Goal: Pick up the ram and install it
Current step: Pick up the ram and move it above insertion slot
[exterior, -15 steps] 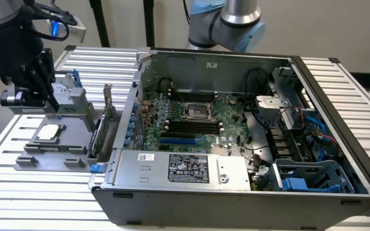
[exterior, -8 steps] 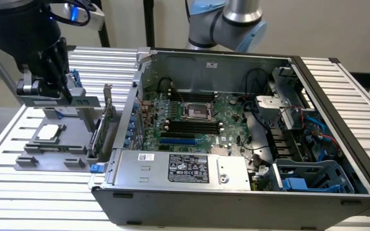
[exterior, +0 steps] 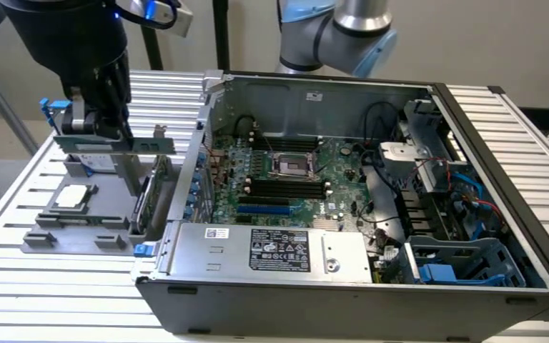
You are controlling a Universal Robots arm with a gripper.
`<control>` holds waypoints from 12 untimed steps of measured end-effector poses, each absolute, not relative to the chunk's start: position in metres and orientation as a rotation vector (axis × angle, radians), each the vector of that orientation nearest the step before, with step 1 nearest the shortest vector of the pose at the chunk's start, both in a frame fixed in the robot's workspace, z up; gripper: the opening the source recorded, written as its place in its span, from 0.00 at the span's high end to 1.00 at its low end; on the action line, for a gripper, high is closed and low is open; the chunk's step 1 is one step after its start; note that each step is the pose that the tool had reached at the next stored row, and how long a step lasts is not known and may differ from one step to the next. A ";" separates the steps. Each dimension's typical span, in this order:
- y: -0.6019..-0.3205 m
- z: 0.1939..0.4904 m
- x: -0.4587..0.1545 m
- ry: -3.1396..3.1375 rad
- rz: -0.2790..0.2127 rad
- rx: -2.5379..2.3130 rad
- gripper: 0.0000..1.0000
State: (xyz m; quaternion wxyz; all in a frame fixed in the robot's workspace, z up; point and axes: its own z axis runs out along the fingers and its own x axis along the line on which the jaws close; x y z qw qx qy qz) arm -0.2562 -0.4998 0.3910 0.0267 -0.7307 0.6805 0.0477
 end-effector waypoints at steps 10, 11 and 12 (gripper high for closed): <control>-0.502 0.394 -0.211 2.099 0.159 -2.254 0.86; -0.502 0.394 -0.206 2.099 0.160 -2.254 0.86; -0.502 0.394 -0.202 2.099 0.162 -2.254 0.86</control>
